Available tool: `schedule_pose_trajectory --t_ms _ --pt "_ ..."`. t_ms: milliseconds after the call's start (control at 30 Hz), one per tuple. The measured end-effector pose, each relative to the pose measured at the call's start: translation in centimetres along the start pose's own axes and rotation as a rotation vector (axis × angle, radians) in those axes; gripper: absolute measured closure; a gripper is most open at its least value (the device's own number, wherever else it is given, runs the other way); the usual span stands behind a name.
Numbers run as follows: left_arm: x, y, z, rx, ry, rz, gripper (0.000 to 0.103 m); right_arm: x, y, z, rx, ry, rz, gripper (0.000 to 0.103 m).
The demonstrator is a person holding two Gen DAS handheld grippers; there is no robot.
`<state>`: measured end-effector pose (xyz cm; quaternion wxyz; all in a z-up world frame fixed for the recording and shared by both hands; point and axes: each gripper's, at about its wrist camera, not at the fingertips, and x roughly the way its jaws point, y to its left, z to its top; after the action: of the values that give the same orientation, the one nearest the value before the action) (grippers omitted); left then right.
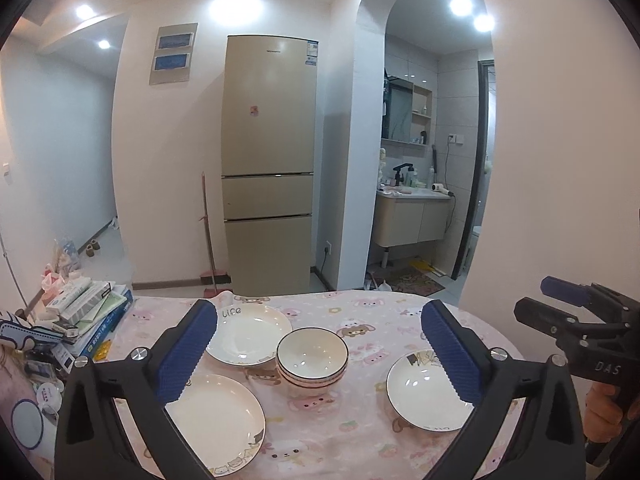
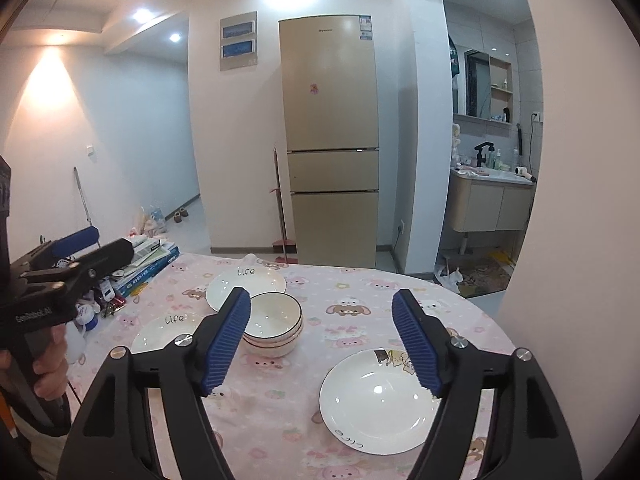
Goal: Organize plates and bowls
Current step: 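Lift the right gripper away from the bowl stack and move toward the cartoon-rim plate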
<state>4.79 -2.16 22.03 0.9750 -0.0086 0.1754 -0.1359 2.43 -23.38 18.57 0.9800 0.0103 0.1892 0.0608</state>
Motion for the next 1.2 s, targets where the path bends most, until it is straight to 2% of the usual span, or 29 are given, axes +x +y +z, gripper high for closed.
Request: schedule_pose_trajectory --t_ms 167,333,433,567,700,867,1033,1200 --pt "-1.2 -1.3 -2.2 -0.010 -0.027 -0.011 0.000 -1.7 0.2 -2.1 -0.002 -0.048 -0.085 0.028" --pt "-0.6 -2.6 -5.1 -0.042 0.022 -0.034 0.000 -1.5 -0.5 -4.7 0.052 -0.017 -0.147 0.028" --pt "0.8 -3.0 -7.1 -0.078 0.090 -0.060 0.000 -0.9 -2.0 -6.1 0.137 0.032 -0.153 0.027" --pt "3.2 -3.7 -10.4 -0.122 0.231 -0.115 0.000 1.2 -4.3 -8.8 0.245 0.146 -0.188 0.027" --pt "5.2 -5.5 -13.5 -0.078 0.333 -0.118 0.000 2.6 -6.2 -11.2 0.300 0.247 -0.209 0.027" --pt "6.1 -6.9 -16.3 -0.041 0.413 -0.103 0.000 2.4 -7.5 -14.0 0.307 0.309 -0.257 0.028" --pt "6.8 -7.2 -17.6 0.003 0.436 -0.065 0.000 2.9 -8.5 -15.9 0.324 0.354 -0.288 0.028" --pt "6.7 -7.6 -17.2 -0.005 0.406 -0.066 0.000 2.8 -9.4 -16.1 0.325 0.335 -0.344 0.027"
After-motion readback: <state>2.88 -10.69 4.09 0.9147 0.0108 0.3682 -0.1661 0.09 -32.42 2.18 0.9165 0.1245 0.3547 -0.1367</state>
